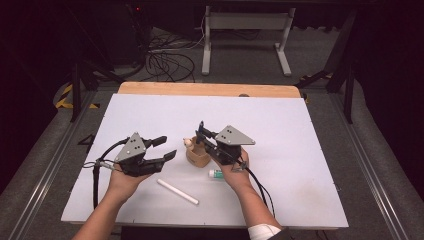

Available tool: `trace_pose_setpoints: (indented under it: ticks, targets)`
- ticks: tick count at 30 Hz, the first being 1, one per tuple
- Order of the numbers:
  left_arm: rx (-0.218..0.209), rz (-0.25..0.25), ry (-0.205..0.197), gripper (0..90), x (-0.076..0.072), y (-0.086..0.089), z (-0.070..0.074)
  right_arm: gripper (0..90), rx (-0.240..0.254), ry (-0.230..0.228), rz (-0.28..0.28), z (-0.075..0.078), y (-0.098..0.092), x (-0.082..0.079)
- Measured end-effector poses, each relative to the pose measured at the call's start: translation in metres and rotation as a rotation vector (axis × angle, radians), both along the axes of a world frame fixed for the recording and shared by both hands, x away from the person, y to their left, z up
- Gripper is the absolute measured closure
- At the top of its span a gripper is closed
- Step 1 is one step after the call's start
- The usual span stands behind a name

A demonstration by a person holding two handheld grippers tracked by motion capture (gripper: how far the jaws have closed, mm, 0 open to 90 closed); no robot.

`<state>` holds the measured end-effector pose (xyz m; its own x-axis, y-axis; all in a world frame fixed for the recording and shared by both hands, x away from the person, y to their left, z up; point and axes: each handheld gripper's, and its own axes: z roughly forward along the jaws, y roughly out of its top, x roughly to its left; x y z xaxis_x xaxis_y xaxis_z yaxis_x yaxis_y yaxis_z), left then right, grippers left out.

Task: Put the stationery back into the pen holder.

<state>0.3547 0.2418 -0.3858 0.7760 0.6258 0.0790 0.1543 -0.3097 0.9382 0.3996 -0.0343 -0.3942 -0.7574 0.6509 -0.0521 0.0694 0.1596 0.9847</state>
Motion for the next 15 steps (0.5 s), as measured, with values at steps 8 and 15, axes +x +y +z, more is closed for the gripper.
trace_pose_setpoints:
  ticks: [8,15]
  targets:
    - [-0.002,0.002,0.013,42.4,0.0017,-0.0003,-0.0027,79.4,-0.011,0.053,0.0,-0.0051,0.005,0.0051]
    - [-0.003,-0.002,0.019,42.1,0.0025,0.0003,-0.0038,79.3,-0.015,0.08,-0.005,-0.009,0.0068,0.01]
